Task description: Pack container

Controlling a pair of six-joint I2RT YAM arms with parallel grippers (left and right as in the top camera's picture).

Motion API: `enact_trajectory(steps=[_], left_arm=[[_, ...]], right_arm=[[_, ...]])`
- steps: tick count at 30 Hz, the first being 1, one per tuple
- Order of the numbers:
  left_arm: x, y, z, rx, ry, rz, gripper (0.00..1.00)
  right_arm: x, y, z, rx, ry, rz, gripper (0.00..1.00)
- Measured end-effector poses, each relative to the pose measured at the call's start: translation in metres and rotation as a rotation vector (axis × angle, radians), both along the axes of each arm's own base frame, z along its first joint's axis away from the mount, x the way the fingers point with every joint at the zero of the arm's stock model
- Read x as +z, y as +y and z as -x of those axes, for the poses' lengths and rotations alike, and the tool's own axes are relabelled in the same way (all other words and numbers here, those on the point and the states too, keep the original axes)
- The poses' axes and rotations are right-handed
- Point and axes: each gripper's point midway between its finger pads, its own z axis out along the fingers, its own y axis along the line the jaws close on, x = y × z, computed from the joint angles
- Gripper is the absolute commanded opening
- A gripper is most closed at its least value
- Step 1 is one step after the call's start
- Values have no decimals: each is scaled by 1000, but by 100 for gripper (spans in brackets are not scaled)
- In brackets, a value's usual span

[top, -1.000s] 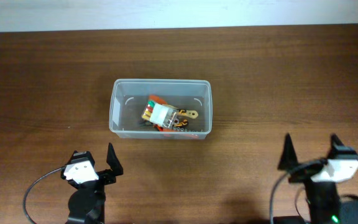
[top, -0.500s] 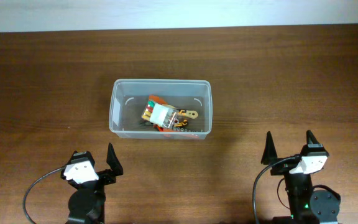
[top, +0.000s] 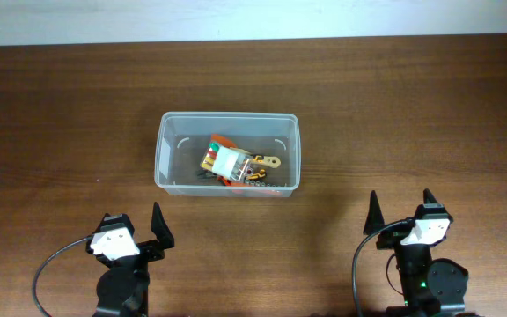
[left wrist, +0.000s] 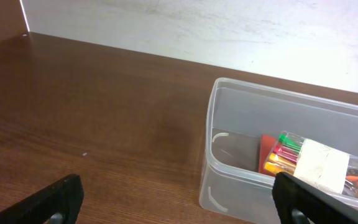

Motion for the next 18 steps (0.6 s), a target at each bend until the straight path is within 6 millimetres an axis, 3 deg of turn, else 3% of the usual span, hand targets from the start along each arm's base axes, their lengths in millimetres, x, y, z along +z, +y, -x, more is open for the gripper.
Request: enact_trajectory(steps=[6, 18], left_arm=[[0, 0, 0, 0, 0, 0, 99], [0, 0, 0, 0, 0, 0, 99]], right_arm=[[-17, 1, -3, 2, 26, -21, 99], [-26, 1, -6, 1, 16, -25, 99]])
